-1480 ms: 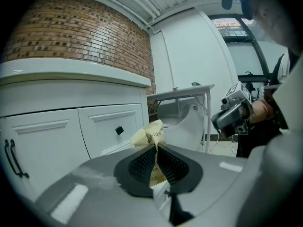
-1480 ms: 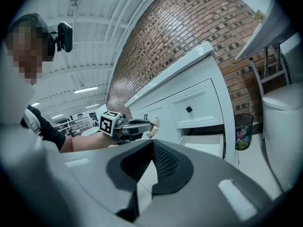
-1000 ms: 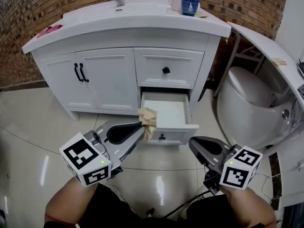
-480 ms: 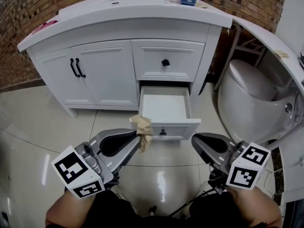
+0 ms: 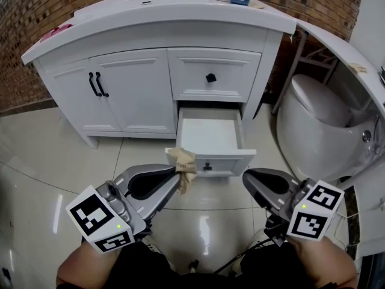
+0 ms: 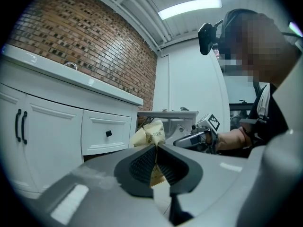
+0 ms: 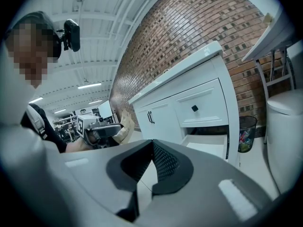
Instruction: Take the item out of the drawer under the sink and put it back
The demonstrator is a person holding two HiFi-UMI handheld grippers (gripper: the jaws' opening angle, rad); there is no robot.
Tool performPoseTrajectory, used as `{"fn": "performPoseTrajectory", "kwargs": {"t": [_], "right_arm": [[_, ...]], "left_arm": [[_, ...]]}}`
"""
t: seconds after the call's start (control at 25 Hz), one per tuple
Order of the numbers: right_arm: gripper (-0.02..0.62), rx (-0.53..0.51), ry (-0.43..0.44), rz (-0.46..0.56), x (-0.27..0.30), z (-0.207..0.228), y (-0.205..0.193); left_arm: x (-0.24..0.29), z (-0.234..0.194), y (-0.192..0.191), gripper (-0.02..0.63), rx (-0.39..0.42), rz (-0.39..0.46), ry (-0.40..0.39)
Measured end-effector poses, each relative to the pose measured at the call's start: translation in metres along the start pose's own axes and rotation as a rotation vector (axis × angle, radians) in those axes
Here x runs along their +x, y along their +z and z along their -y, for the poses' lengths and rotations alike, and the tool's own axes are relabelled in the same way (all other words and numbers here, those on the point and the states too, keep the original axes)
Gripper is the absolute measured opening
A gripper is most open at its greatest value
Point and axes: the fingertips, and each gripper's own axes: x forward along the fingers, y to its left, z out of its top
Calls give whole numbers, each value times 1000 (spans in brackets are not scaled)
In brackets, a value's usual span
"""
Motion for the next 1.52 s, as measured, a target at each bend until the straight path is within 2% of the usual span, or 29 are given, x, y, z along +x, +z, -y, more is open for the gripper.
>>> {"fn": "performPoseTrajectory", "kwargs": {"t": [0.4, 1.52], "right_arm": [[3, -2, -2, -3, 1, 1, -2], [3, 6, 17, -11, 4, -4, -3]], "left_arm": [[3, -5, -6, 17, 32, -13, 34], [6, -12, -13, 18, 17, -32, 44]]}}
